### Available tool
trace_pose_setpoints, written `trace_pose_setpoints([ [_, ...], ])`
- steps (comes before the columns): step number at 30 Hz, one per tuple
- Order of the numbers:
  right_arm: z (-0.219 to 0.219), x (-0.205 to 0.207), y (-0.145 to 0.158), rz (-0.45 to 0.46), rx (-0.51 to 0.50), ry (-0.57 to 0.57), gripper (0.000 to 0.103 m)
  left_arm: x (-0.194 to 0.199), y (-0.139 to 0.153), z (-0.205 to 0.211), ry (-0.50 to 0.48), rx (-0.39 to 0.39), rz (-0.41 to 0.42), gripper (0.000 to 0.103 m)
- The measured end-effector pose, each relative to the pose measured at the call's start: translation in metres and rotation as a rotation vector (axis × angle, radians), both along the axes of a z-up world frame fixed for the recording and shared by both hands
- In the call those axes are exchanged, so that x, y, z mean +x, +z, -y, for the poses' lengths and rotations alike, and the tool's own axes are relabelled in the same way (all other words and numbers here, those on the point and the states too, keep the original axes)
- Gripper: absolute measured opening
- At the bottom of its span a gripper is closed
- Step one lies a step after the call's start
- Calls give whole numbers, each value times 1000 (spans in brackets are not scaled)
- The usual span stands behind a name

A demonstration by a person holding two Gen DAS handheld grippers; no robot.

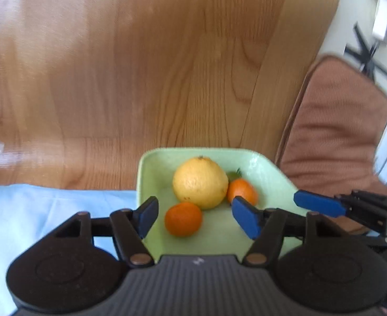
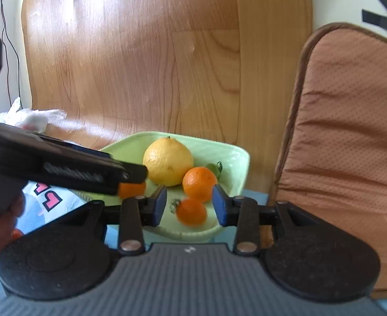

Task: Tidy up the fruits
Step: 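Grasp a mandarin with the left tool while the right tool grasps an orange tomato, both into bowl, then grasp a dark cherry with the left tool while the right tool grasps another cherry, both into bowl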

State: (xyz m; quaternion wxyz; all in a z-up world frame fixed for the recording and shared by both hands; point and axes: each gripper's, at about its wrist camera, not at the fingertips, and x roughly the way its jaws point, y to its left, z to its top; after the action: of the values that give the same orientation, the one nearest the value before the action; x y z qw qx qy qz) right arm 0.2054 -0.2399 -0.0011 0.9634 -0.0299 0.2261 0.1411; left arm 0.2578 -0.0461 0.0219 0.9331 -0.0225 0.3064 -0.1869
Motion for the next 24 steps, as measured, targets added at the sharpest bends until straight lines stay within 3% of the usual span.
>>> trace_pose_setpoints([
  [5, 13, -39, 19, 25, 46, 47, 41, -46, 22, -41, 18, -92, 16, 62],
  [8, 15, -67, 14, -19, 25, 109, 41, -85, 19, -47, -13, -77, 31, 56],
  [12, 8, -89, 2, -53, -54, 150, 41, -131, 2, -34, -120, -63, -9, 44],
  [16, -7, -85, 8, -66, -127, 236, 41, -164, -10, -11, -176, 28, 9, 39],
  [21, -29, -46, 6, -242, -274, 388, 40, -175, -22, 24, -188, 179, 70, 39],
  [24, -32, -25, 3, -340, -272, 414, 39, -164, -32, 40, -181, 235, 75, 39],
])
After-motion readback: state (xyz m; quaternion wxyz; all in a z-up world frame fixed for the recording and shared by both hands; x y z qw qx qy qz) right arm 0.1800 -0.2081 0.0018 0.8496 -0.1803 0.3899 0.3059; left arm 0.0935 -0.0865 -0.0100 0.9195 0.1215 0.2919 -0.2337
